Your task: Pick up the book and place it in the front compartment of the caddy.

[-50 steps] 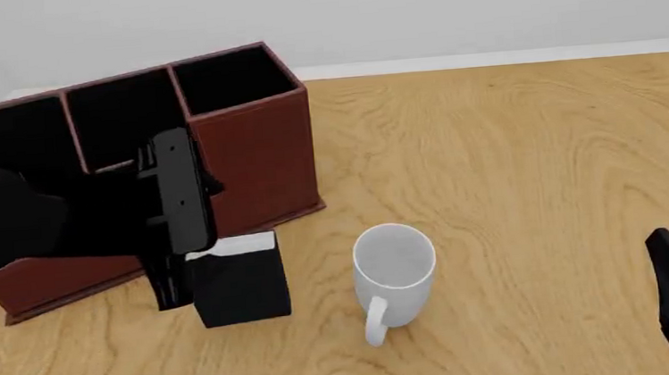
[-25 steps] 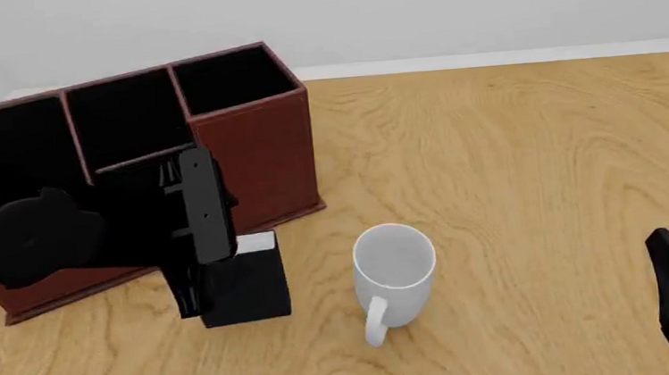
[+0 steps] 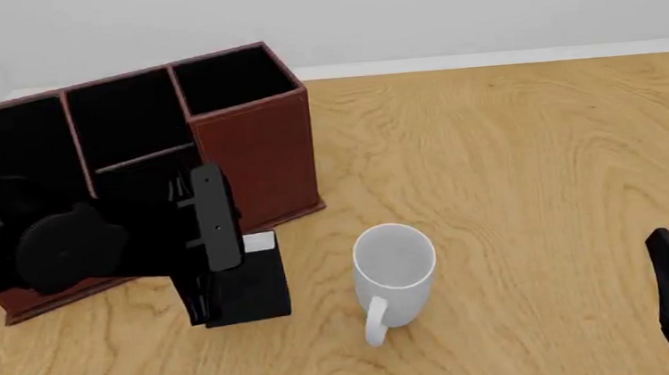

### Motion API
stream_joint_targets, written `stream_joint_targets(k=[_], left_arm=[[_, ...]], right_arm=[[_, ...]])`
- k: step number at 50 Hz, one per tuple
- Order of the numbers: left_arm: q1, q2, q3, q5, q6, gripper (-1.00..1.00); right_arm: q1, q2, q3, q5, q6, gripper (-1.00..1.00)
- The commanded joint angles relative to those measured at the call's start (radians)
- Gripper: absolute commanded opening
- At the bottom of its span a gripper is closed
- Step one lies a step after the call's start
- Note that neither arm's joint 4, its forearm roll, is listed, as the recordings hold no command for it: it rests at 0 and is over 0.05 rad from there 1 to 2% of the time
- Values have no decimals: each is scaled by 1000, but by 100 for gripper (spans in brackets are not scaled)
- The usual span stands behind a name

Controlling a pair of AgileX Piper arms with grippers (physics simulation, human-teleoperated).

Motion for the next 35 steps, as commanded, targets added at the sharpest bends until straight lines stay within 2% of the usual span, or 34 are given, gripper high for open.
stream_joint_targets(k=[1, 6, 13, 19, 23, 35], left_arm=[[7, 22, 13, -29, -16, 100], [21, 33, 3, -24, -16, 100], [25, 61, 43, -84, -16, 100], [23, 60, 19, -54, -27, 100], [23, 79, 43, -100, -31, 100], [35, 129, 39, -137, -34, 100]], right_arm=[[0, 0, 0, 0, 0, 100], [0, 0, 0, 0, 0, 100], [0, 0, 0, 0, 0, 100], [0, 0, 0, 0, 0, 100], [0, 0, 0, 0, 0, 100], [0, 0, 0, 0, 0, 100]])
